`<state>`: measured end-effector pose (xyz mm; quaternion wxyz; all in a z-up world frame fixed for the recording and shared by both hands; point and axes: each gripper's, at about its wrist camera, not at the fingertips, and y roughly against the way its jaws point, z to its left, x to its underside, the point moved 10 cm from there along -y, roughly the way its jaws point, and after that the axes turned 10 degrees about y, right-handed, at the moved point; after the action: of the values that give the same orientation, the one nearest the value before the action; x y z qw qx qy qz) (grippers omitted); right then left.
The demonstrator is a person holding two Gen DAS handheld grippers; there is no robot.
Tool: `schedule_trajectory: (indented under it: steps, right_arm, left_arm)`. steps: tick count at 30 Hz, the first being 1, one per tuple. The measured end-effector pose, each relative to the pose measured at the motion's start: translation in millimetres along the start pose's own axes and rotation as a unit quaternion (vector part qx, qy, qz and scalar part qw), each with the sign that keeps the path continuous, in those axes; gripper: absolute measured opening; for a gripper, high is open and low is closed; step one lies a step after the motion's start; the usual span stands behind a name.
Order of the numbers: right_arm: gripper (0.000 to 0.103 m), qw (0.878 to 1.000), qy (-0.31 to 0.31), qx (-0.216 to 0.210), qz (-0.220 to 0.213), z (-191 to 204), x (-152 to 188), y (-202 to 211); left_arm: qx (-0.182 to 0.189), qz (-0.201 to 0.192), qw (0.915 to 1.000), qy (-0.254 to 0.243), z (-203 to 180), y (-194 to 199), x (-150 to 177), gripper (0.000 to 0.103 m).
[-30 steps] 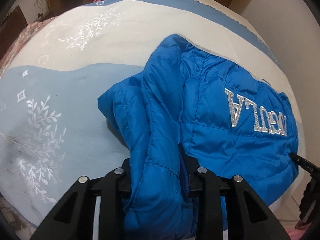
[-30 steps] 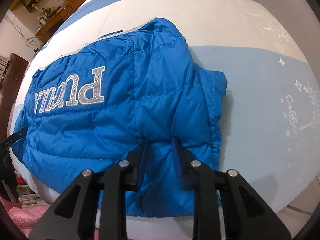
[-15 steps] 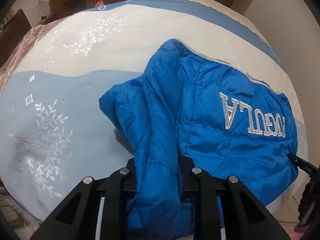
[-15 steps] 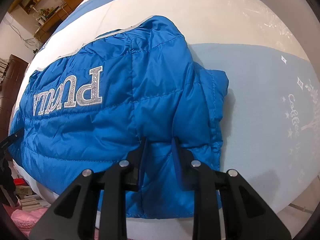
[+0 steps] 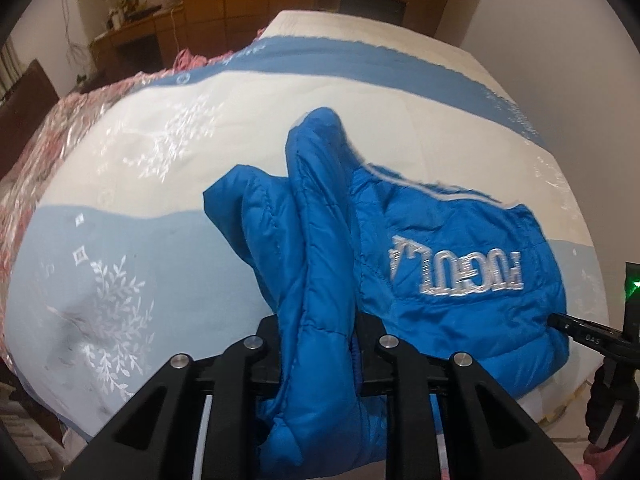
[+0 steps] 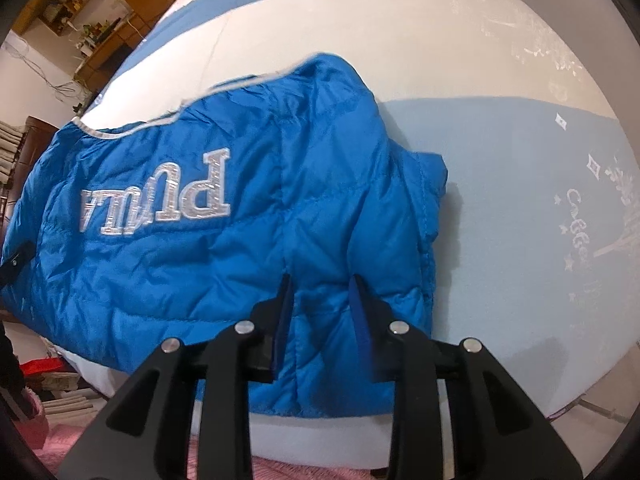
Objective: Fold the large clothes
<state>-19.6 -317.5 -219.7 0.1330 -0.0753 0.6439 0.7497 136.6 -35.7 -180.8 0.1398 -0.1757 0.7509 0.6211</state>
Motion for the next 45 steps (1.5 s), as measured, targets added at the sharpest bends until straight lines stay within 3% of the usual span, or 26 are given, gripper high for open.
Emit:
schedule_trajectory:
  steps: [4,12,18,21,29,36,42,45]
  right_arm:
    - [0.03,1.0,0.013,0.011,-0.009,-0.6,-5.5,24.5]
    - [0.033,0.999,0.012,0.031,-0.012,-10.8,-2.4,58.6]
    - [0.034,0.999,0.018,0.031,-0.02,-24.3,-8.4,69.2]
    - [0.035,0.999,0.023,0.03,-0.01,-30.3,-7.7,62.7]
    - [0.035,0.999,0.03,0.033,0.016,-40.0,-5.7,47.8]
    - [0.035,0.999,0.037,0.034,0.016,-39.0,-11.0,47.4]
    - [0.039,0.998,0.047,0.03,0.018,-31.5,-13.2,45.9]
    - [0.039,0.998,0.057,0.03,0.02,-24.8,-14.4,46.7]
  left_arm:
    - [0.012,-0.013,0.9996,-0.02,-25.2,12.0,-7.2,0.021]
    - [0.062,-0.024,0.994,-0.087,-113.5,24.5,-4.6,0.021]
    - [0.09,0.001,0.9852,-0.146,-177.0,6.1,18.8,0.021]
    - [0.1,0.032,0.981,-0.163,-195.4,-18.3,33.5,0.021]
    - [0.116,0.095,0.9762,-0.156,-208.9,-63.9,64.5,0.023]
    - [0.113,0.095,0.9778,-0.149,-210.8,-78.0,77.9,0.026]
    - [0.162,0.095,0.9758,-0.112,-197.1,-44.2,62.5,0.038]
    - [0.163,0.097,0.9776,-0.091,-189.1,-23.4,54.3,0.039]
